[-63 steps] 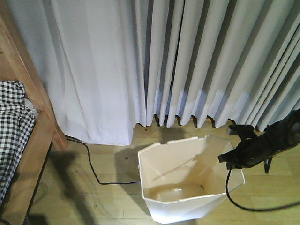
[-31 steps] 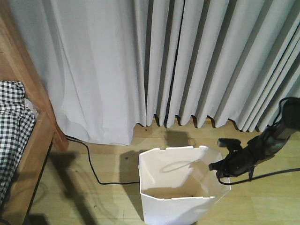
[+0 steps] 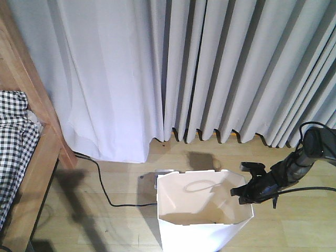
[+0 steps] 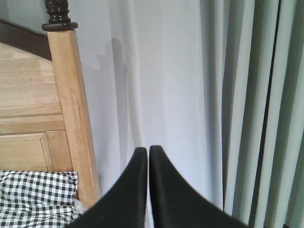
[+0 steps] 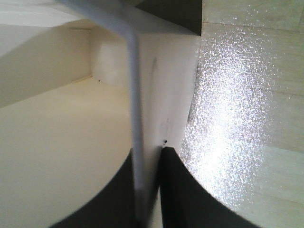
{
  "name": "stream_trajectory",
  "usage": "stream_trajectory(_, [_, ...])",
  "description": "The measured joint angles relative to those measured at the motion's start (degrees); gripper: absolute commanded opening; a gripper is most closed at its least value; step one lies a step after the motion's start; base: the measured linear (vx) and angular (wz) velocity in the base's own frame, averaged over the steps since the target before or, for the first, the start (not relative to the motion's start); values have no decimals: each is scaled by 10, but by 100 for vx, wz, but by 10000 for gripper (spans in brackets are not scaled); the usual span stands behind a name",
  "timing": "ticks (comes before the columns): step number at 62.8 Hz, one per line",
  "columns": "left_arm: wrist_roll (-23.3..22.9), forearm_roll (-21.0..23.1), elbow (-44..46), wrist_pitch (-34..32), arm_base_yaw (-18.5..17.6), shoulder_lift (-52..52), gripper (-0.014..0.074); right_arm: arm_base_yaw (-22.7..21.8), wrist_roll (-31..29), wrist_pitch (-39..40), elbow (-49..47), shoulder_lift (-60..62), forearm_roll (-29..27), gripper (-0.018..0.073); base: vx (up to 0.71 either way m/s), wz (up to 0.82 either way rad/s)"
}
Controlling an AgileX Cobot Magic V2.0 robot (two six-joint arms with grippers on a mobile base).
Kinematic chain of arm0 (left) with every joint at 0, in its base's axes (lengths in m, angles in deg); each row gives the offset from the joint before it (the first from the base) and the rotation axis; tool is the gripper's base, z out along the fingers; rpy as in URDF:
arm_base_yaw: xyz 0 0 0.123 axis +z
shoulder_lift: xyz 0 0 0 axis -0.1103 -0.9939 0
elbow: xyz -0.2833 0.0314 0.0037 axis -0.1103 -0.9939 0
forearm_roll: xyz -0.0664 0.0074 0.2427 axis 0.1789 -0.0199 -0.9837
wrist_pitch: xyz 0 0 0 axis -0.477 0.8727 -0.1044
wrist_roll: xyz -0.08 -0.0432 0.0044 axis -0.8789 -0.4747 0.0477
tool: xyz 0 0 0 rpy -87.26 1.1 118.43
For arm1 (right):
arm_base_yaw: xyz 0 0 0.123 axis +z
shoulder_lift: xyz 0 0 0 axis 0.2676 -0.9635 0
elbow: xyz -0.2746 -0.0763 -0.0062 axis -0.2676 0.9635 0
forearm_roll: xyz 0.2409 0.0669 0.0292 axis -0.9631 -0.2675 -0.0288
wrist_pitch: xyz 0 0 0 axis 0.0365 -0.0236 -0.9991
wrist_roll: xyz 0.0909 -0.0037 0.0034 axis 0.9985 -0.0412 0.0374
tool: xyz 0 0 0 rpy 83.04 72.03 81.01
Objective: Move trash bin to bedside with robot
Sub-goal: 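Lower the bin to the floor with the right gripper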
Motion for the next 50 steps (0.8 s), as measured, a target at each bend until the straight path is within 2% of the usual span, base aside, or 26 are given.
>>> stream_trajectory(17, [0,0,0,0,0,0,-6,0,2,6,-17,-27,5,24,0,0])
stream_trajectory(30, [0,0,0,0,0,0,-6,0,2,11,-18,-27,18,74,0,0])
stream_trajectory(39, [0,0,0,0,0,0,-6,0,4,11,-18,-27,18,148,0,0])
stream_trajectory(50, [0,0,0,0,0,0,-6,0,4,7,-18,-27,22,311,0,0])
